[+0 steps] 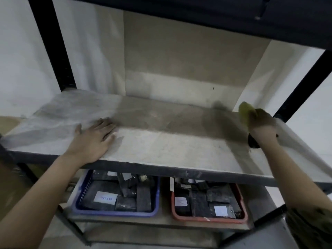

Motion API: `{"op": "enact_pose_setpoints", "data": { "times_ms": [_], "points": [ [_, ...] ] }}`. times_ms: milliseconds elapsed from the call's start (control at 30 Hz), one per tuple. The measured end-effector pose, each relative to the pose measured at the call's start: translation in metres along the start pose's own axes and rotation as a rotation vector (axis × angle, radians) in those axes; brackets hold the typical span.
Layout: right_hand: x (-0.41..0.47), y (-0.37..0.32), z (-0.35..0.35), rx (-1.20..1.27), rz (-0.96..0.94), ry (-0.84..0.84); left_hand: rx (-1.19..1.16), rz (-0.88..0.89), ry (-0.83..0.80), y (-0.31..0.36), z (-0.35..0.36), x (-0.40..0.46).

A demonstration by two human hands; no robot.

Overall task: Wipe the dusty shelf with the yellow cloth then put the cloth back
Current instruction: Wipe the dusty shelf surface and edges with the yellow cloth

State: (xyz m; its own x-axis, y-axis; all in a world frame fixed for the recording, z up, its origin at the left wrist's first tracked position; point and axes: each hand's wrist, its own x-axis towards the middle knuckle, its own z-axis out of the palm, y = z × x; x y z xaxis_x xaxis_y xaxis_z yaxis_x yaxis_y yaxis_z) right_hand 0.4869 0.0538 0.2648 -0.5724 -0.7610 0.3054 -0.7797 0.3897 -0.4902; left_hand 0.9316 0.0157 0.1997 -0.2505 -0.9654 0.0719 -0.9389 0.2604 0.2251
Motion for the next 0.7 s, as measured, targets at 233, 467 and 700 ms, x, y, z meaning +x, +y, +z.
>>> {"op": "enact_pose_setpoints", "data": {
  "times_ms": [233,467,700],
  "points": [
    [0.042,-0.023,0.089,-0.186,-0.152,-0.009,-0.02,-0.009,0.028,0.0,0.003,0.003],
    [0.037,-0.111,0.129,-0.126,-0.349,-0.115,-0.074,-0.027,0.04,-0.002,0.006,0.005],
    [-0.003,-0.149,0.14,-0.001,-0.59,-0.335,-0.111,-0.017,0.07,-0.002,0.006,0.004]
  ]
}}
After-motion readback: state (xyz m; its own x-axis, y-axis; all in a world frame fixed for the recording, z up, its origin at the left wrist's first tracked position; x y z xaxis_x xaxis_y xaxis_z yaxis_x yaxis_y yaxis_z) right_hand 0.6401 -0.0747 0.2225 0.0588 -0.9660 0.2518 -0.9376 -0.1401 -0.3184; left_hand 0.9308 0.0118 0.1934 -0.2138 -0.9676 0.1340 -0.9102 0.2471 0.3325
